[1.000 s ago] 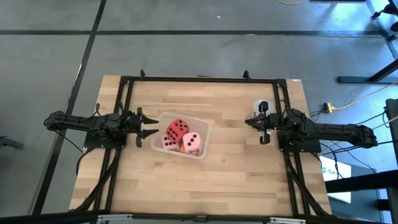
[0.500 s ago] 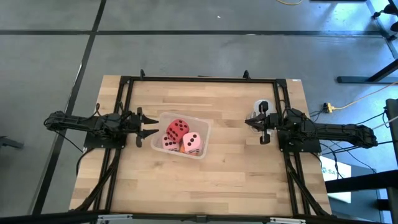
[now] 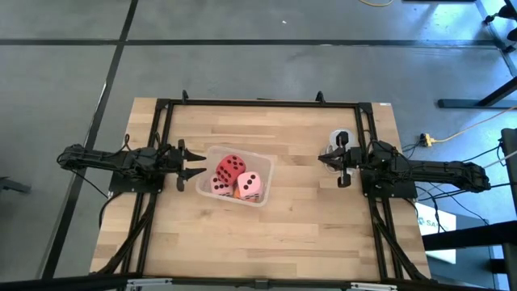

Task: Pick & Place Dice
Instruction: Return to Home Position

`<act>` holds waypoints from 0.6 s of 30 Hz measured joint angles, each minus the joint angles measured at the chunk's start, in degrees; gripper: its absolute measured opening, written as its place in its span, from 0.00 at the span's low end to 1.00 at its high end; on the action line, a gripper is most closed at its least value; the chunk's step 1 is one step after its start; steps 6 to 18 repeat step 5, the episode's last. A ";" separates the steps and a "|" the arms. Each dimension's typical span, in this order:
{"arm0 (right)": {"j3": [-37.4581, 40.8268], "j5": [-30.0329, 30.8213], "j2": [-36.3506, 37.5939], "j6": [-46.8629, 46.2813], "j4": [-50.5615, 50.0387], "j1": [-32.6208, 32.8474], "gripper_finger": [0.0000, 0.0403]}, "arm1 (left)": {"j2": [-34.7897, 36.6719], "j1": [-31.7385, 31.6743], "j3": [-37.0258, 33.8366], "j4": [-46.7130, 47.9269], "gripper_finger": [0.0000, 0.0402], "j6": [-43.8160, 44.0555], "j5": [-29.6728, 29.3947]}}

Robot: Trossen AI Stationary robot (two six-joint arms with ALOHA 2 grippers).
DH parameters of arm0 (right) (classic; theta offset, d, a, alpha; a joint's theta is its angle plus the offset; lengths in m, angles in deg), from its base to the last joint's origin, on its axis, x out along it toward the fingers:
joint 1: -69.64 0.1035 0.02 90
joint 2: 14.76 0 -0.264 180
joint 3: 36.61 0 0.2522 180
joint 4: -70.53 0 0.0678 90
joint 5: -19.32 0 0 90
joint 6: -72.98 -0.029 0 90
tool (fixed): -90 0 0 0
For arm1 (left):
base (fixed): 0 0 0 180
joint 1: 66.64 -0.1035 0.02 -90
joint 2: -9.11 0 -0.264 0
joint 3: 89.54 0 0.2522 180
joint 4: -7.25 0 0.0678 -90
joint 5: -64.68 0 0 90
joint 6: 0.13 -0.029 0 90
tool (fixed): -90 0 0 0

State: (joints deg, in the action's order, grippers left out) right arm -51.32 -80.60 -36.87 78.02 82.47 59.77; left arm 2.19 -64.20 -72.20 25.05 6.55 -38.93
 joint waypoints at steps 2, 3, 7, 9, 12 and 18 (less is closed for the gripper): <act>0.00 -0.01 0.00 0.00 0.00 0.00 0.06 | 0.00 -0.02 0.00 0.00 0.48 0.00 0.00; 0.00 -0.02 0.00 0.00 0.00 0.00 0.06 | 0.00 -0.02 0.00 0.00 0.48 0.02 0.00; 0.00 -0.01 0.00 0.01 0.00 0.00 0.06 | 0.01 -0.02 0.00 0.01 0.48 0.02 0.01; 0.00 -0.01 0.00 0.01 0.00 0.00 0.06 | 0.01 -0.02 0.00 0.01 0.48 0.02 0.01; 0.00 -0.01 0.00 0.01 0.00 0.00 0.06 | 0.01 -0.02 0.00 0.01 0.48 0.02 0.01; 0.00 -0.01 0.00 0.01 0.00 0.00 0.06 | 0.01 -0.02 0.00 0.01 0.48 0.02 0.01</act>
